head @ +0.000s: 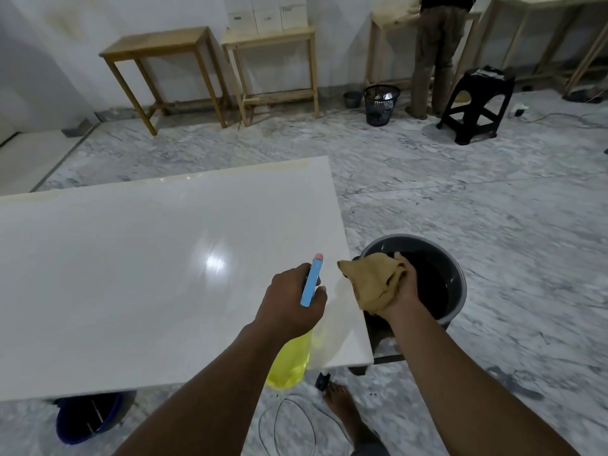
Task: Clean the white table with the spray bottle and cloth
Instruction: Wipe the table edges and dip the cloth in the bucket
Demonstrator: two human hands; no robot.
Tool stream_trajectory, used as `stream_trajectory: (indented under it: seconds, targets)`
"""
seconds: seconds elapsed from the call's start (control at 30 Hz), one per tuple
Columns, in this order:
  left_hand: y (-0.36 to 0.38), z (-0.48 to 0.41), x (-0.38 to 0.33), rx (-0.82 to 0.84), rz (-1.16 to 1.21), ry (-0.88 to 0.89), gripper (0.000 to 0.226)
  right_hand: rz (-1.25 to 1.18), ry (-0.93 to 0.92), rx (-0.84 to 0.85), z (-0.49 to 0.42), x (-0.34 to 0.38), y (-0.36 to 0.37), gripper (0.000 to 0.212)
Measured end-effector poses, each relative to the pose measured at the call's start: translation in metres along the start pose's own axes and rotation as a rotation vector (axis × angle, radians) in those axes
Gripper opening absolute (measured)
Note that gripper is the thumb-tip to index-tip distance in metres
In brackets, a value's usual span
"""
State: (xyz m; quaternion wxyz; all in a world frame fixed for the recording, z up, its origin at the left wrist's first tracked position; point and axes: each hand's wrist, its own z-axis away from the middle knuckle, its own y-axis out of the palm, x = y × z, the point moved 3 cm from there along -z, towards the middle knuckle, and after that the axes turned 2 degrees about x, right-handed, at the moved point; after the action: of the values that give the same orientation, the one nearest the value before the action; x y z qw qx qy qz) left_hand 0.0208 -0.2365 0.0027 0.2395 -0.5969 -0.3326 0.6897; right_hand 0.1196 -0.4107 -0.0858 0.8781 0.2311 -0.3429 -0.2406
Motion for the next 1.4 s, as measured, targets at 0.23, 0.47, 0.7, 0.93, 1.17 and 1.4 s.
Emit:
stream_trajectory:
  seconds: [0.23,0.47,0.7,0.93,1.17,1.4]
  targets:
    - [-0.009,-0.088,0.008,0.183,-0.090,-0.003,0.012,-0.188,0.155,0.184,-0.046,0.023,0.049,0.067]
    - [-0.016,-0.200,0.009,0.241,-0.174,-0.041,0.015,-0.068,0.228,0.228,-0.132,0.072,0.115,0.060]
    - [-0.019,-0.287,0.011,0.181,-0.214,-0.151,0.026,0.097,0.158,0.140,-0.222,0.120,0.167,0.038]
    - [-0.026,-0.347,0.030,0.041,-0.095,-0.151,0.019,0.970,-0.345,-0.163,-0.330,0.170,0.223,0.032]
    - [-0.026,-0.387,0.046,-0.023,-0.090,-0.117,0.018,1.366,-0.417,0.012,-0.438,0.144,0.238,0.070]
    - [-0.032,-0.395,0.059,-0.056,-0.046,-0.120,0.013,1.558,-0.573,-0.063,-0.460,0.121,0.236,0.055]
